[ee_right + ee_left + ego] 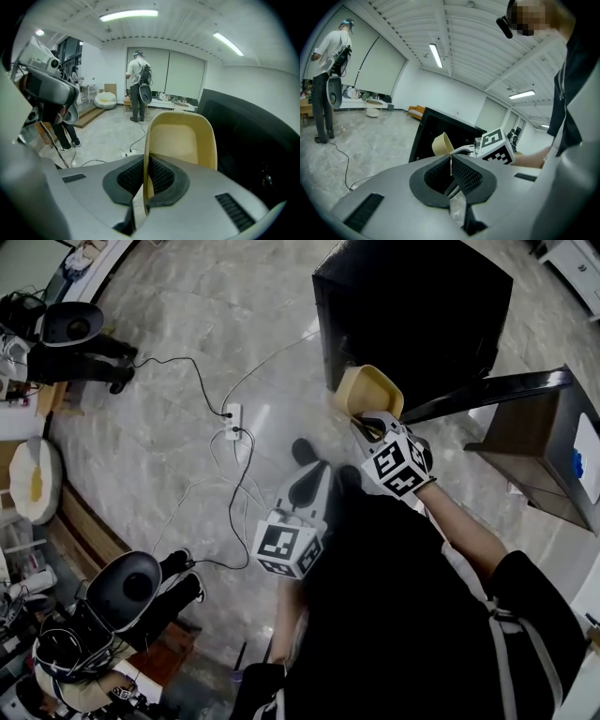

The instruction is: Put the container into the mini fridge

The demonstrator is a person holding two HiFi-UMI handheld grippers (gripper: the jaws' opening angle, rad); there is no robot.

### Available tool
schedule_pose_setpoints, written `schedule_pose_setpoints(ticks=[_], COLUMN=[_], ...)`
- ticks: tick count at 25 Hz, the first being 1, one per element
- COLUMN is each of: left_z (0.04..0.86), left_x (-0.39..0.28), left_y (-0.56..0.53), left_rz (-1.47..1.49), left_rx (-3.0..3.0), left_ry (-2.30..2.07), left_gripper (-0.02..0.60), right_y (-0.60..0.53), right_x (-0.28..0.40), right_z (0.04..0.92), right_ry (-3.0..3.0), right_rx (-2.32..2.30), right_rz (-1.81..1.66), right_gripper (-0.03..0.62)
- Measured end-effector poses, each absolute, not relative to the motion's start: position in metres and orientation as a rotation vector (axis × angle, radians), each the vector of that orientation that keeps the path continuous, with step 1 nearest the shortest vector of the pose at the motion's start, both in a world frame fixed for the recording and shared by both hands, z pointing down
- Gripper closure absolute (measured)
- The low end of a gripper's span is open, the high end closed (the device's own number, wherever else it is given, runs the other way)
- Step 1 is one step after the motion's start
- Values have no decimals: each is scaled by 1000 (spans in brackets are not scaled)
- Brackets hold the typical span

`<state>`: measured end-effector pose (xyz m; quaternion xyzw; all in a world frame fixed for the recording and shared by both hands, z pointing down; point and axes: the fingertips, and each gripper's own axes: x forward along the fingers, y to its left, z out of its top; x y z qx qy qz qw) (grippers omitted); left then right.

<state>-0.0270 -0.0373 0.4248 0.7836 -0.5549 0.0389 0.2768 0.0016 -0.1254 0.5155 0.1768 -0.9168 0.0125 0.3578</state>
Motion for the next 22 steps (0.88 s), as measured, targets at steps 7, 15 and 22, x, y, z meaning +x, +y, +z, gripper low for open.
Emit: schedule_pose_setpoints(ticks=[7,15,22], left_z=[437,452,462], left_x=[-26,-47,-67], left_y=[-46,-54,-67], left_rz=[135,142,169], left_rx=[2130,2095,2035], left_ry=[-1408,-1351,-1352], left_gripper=[541,541,541], right_y=[-155,-199,-245], right_x=[6,7,12], right_z=[560,626,679], right_ry=[-2223,-2038,-1911], right_rx=[492,504,543], right_rz=[-75,-158,-183], right_gripper=[572,571,571])
